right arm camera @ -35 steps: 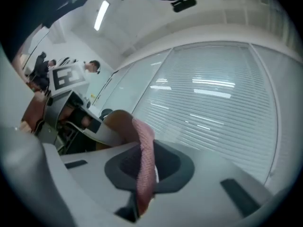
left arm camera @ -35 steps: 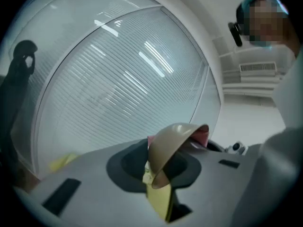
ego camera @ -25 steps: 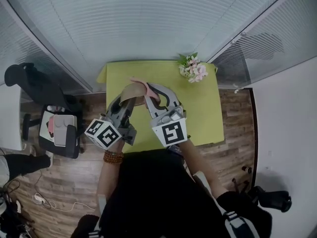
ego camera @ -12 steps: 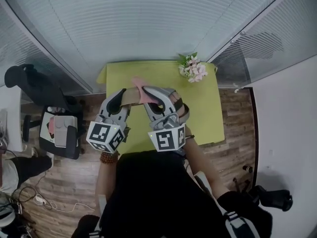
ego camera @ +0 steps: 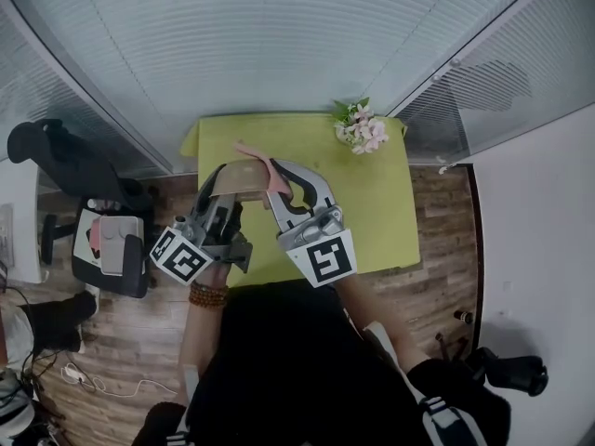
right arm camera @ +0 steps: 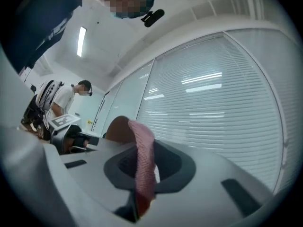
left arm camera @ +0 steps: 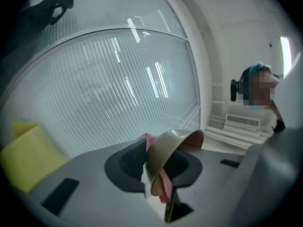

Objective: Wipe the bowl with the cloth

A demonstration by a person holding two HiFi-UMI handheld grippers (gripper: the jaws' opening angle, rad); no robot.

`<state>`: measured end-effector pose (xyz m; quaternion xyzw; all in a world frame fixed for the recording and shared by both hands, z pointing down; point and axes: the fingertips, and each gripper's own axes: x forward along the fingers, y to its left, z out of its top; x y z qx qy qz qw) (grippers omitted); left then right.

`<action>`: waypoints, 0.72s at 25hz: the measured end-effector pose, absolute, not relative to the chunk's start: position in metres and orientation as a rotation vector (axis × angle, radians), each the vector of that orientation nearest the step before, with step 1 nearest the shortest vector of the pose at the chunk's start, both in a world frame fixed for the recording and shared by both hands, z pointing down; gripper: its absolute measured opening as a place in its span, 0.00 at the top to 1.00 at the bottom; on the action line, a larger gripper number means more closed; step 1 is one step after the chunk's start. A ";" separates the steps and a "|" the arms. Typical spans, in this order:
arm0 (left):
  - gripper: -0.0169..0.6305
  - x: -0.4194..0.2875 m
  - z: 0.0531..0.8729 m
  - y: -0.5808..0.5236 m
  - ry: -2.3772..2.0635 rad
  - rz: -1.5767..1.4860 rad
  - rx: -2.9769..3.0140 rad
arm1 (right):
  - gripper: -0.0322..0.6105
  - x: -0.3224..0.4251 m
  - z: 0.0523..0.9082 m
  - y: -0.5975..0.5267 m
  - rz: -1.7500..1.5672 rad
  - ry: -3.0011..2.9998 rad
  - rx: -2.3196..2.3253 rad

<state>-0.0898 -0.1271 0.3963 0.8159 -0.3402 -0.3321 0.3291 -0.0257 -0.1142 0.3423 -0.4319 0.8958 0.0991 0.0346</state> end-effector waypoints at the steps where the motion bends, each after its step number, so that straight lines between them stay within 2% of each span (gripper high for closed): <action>1: 0.85 -0.090 0.399 -0.127 -0.844 -0.926 2.071 | 0.90 -0.027 0.342 -0.114 0.283 2.749 -1.316; 5: 0.84 -0.085 0.408 -0.125 -0.666 -1.124 1.818 | 0.90 -0.029 0.343 -0.115 0.209 2.738 -1.291; 7: 0.81 -0.080 0.410 -0.124 -0.638 -1.109 1.849 | 0.90 -0.028 0.347 -0.116 0.296 2.782 -1.324; 9: 0.81 -0.075 0.413 -0.124 -0.709 -0.956 2.012 | 0.91 -0.026 0.360 -0.117 0.529 2.912 -1.393; 10: 0.78 -0.074 0.416 -0.125 -0.795 -0.835 2.114 | 0.92 -0.025 0.365 -0.116 0.675 2.960 -1.420; 14: 0.76 -0.077 0.431 -0.130 -1.289 -0.227 2.475 | 0.92 -0.034 0.368 -0.111 1.130 2.993 -1.406; 16: 0.80 -0.074 0.430 -0.131 -1.384 -0.044 2.559 | 0.92 -0.037 0.374 -0.109 1.233 3.006 -1.399; 17: 0.85 -0.072 0.429 -0.131 -1.380 -0.025 2.565 | 0.92 -0.037 0.375 -0.109 1.233 3.008 -1.404; 18: 0.85 -0.071 0.428 -0.130 -1.354 -0.048 2.552 | 0.92 -0.036 0.375 -0.110 1.209 3.010 -1.407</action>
